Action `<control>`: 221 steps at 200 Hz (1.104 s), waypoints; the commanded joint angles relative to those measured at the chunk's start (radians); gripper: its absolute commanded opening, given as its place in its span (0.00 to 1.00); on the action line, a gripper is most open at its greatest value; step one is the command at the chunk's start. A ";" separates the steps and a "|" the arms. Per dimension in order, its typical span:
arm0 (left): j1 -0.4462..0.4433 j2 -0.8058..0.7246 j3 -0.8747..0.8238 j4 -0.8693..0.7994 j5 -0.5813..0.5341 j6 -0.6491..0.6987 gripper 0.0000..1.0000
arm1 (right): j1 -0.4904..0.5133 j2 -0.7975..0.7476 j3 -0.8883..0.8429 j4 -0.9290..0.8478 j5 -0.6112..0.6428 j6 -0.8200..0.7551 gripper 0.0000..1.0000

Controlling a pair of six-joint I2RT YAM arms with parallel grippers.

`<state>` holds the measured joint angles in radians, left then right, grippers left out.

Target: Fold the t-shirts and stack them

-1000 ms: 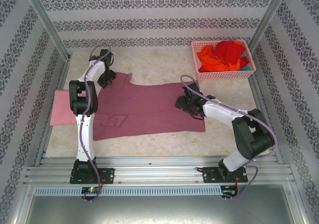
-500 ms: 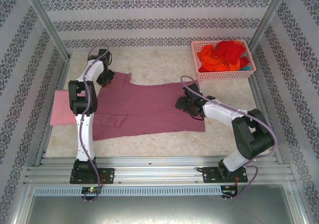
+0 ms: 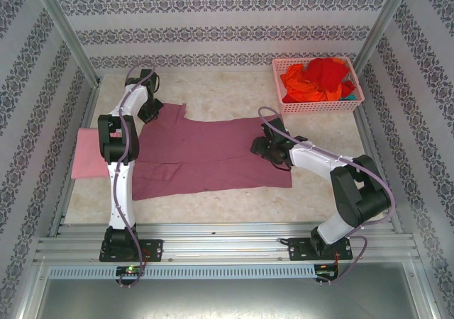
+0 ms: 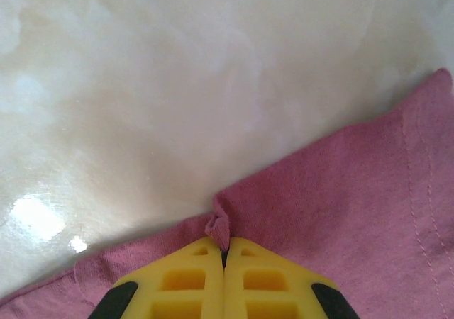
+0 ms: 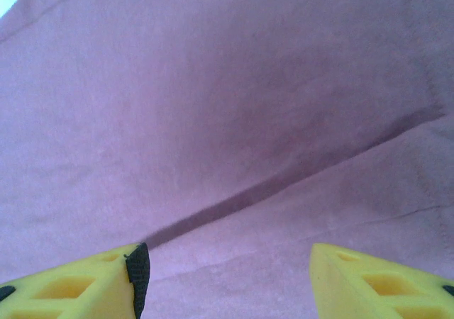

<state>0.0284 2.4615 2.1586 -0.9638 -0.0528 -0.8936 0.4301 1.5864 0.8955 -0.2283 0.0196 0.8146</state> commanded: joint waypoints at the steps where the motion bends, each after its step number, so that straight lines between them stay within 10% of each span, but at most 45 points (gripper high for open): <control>1: 0.001 -0.054 0.002 -0.018 0.021 0.019 0.00 | -0.040 -0.017 0.071 -0.001 0.056 -0.004 0.61; 86: -0.002 -0.219 -0.150 0.078 0.030 0.029 0.00 | -0.093 0.280 0.489 -0.309 0.303 0.183 0.52; 221: 0.001 -0.248 -0.255 0.142 0.062 0.034 0.00 | -0.151 0.665 0.932 -0.492 0.271 0.100 0.32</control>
<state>0.0273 2.2536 1.9194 -0.8433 0.0071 -0.8742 0.2646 2.2059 1.7542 -0.6491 0.2729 0.9619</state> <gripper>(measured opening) 0.049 0.319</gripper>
